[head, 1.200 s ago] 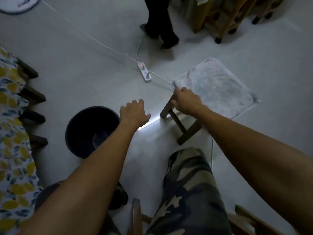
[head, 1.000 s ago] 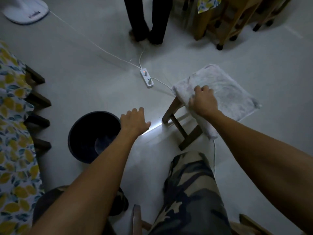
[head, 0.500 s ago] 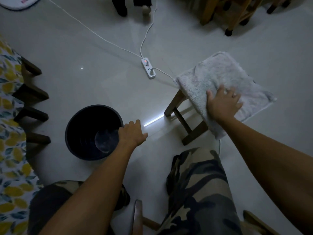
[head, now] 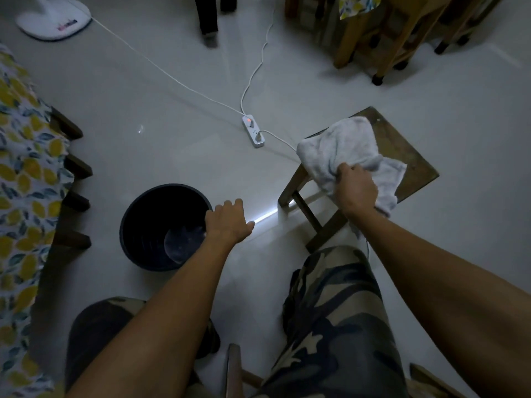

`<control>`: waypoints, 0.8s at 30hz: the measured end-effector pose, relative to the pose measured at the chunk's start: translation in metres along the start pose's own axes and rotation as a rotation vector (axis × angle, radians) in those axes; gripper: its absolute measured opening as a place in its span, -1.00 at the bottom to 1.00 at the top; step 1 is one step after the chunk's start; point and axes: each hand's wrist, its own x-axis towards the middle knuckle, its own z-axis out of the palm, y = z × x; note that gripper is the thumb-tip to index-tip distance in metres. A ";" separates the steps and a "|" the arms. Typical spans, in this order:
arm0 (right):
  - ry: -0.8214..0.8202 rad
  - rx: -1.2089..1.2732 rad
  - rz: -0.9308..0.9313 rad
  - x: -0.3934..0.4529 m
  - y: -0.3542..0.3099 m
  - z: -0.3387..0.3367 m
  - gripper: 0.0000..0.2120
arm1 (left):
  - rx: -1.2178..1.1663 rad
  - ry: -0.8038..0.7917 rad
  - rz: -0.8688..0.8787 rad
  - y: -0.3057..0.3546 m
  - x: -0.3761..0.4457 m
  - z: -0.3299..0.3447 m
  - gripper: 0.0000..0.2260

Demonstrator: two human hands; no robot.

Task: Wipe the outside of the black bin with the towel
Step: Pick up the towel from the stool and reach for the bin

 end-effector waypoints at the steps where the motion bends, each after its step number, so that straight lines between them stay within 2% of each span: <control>1: -0.019 0.019 -0.015 -0.005 -0.004 -0.001 -0.78 | -0.004 0.012 -0.002 -0.001 -0.003 -0.003 -0.43; 4: 0.008 0.113 -0.050 -0.024 -0.023 -0.002 -0.77 | -0.025 0.044 -0.007 -0.003 -0.014 -0.014 -0.44; 14: -0.161 0.276 -0.159 -0.080 -0.104 0.006 -0.79 | -0.060 0.102 -0.057 -0.036 -0.046 -0.024 -0.44; 17: -0.171 0.388 -0.145 -0.089 -0.125 0.032 -0.82 | -0.030 0.063 -0.087 -0.052 -0.041 -0.010 -0.44; 20: -0.252 0.486 -0.081 -0.089 -0.145 0.070 -0.80 | -0.023 0.000 -0.115 -0.065 -0.024 0.013 -0.43; 24: -0.311 0.546 -0.079 -0.080 -0.160 0.120 -0.78 | -0.068 -0.096 -0.142 -0.077 0.013 0.049 -0.50</control>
